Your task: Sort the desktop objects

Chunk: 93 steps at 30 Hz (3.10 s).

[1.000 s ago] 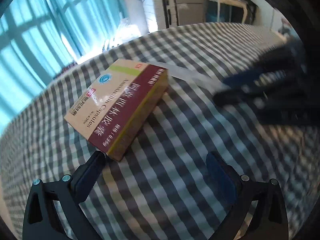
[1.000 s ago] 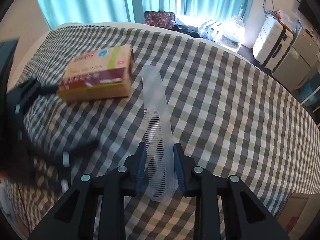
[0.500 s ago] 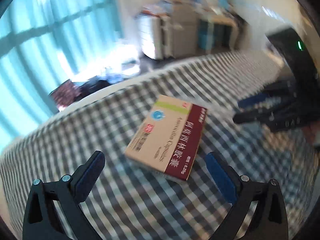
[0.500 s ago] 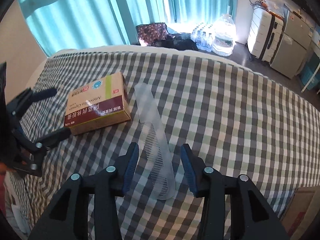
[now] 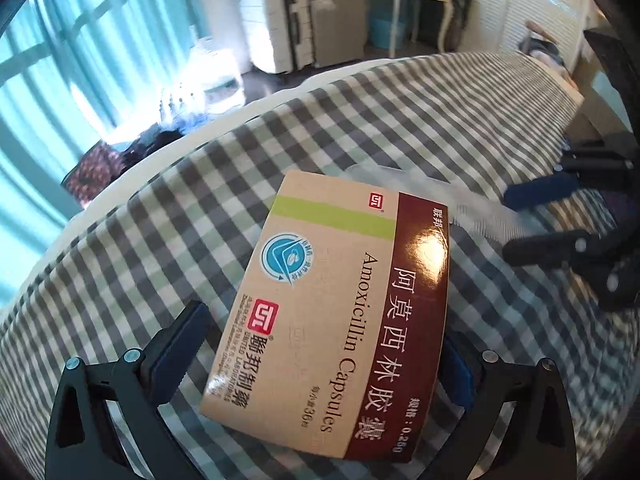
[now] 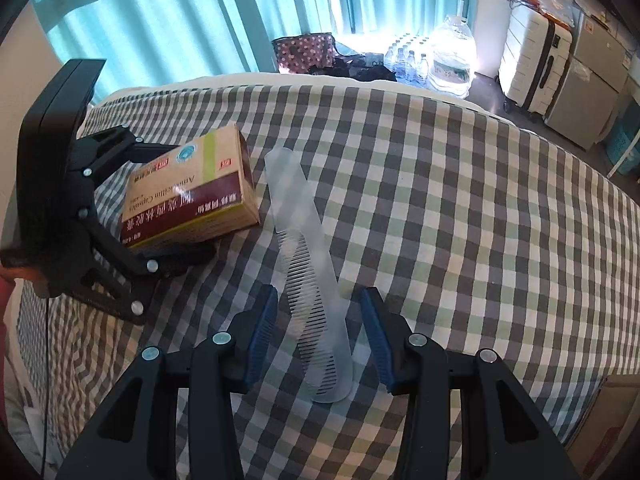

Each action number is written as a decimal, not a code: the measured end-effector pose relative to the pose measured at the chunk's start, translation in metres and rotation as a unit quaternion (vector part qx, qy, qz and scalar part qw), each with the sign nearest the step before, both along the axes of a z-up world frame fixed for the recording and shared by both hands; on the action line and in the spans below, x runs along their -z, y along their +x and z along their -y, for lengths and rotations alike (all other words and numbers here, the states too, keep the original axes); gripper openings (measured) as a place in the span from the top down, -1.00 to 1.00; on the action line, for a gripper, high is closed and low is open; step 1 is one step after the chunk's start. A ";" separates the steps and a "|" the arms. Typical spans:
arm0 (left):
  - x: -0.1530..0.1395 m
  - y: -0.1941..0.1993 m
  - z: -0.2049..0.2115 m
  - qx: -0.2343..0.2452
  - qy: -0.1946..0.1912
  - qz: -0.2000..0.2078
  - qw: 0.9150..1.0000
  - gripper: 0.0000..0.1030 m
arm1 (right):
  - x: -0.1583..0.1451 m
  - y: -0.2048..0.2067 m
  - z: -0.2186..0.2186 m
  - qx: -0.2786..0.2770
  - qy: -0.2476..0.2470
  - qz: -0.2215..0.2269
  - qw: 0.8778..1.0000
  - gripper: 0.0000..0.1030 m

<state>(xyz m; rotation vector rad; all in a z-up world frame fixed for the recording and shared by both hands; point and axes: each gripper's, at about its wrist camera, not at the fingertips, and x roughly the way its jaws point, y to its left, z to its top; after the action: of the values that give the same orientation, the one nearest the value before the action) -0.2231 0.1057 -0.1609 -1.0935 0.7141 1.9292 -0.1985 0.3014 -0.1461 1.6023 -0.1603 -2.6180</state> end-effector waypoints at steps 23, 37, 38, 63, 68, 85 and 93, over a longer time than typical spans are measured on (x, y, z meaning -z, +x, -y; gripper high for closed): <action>-0.112 0.184 0.074 -0.378 0.098 0.007 0.921 -0.24 | -0.095 0.089 0.034 0.008 0.026 -0.110 0.994 0.50; -0.133 0.207 0.018 -0.334 0.123 0.009 0.934 -1.00 | -0.181 0.257 -0.062 0.125 -0.088 -0.206 0.967 0.49; -0.120 0.211 0.018 -0.340 0.114 0.021 0.933 -1.00 | -0.184 0.261 -0.062 0.127 -0.082 -0.207 0.967 0.49; -0.193 0.261 -0.083 -0.227 0.118 -0.036 0.966 -0.46 | -0.220 0.336 -0.172 0.260 -0.025 -0.212 0.942 0.49; -0.223 0.282 -0.162 -0.115 0.157 -0.004 0.981 -0.47 | -0.215 0.349 -0.196 0.300 -0.022 -0.199 0.933 0.48; -0.182 0.324 -0.166 -0.248 0.138 -0.087 0.955 -1.00 | -0.217 0.375 -0.191 0.317 0.013 -0.217 0.923 -0.65; -0.176 0.314 -0.124 -0.297 0.171 -0.068 0.937 -1.00 | -0.201 0.365 -0.155 0.274 0.055 -0.197 0.940 -0.76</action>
<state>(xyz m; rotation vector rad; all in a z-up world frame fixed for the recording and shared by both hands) 0.0911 0.2298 0.0151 -1.0306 0.0916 2.5404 0.1663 0.4563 0.0553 1.1386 -0.5091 -3.3610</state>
